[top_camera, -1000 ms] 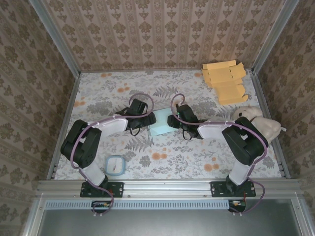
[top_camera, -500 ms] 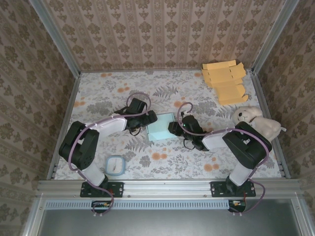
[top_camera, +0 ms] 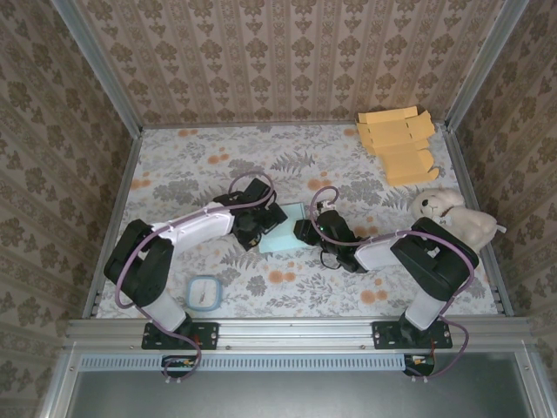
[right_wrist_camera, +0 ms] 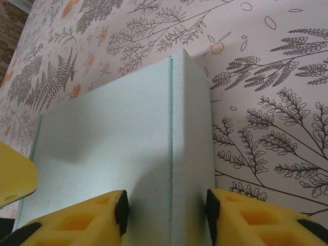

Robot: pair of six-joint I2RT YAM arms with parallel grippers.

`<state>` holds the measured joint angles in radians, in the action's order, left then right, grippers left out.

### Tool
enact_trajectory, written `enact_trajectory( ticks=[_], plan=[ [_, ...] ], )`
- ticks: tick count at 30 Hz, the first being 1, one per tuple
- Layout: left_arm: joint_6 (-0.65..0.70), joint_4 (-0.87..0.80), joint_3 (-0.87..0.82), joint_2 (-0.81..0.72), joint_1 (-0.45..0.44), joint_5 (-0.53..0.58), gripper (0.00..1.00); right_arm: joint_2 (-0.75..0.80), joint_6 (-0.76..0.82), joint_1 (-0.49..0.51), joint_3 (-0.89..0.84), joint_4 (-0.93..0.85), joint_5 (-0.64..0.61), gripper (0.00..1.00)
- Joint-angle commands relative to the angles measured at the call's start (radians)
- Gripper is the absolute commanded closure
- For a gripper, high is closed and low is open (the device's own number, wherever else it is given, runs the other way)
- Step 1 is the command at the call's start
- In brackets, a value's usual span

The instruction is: Fold the paper box

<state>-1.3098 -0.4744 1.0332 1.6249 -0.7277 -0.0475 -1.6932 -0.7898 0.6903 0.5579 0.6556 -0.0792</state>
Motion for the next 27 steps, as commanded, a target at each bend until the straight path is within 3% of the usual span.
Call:
enact_trajectory(
  ticks=[1,15,27],
  plan=[
    [-0.063,-0.071,0.014,-0.017,-0.001,0.033,0.00,-0.006,-0.012,0.007,-0.024,-0.011,-0.022,0.53],
    [-0.117,-0.108,-0.010,-0.037,-0.043,0.087,0.00,0.005,-0.007,0.009,-0.033,-0.008,-0.034,0.53],
    [-0.178,0.078,-0.063,-0.037,-0.025,0.085,0.00,-0.012,-0.003,0.015,-0.041,0.012,-0.037,0.53]
  ],
)
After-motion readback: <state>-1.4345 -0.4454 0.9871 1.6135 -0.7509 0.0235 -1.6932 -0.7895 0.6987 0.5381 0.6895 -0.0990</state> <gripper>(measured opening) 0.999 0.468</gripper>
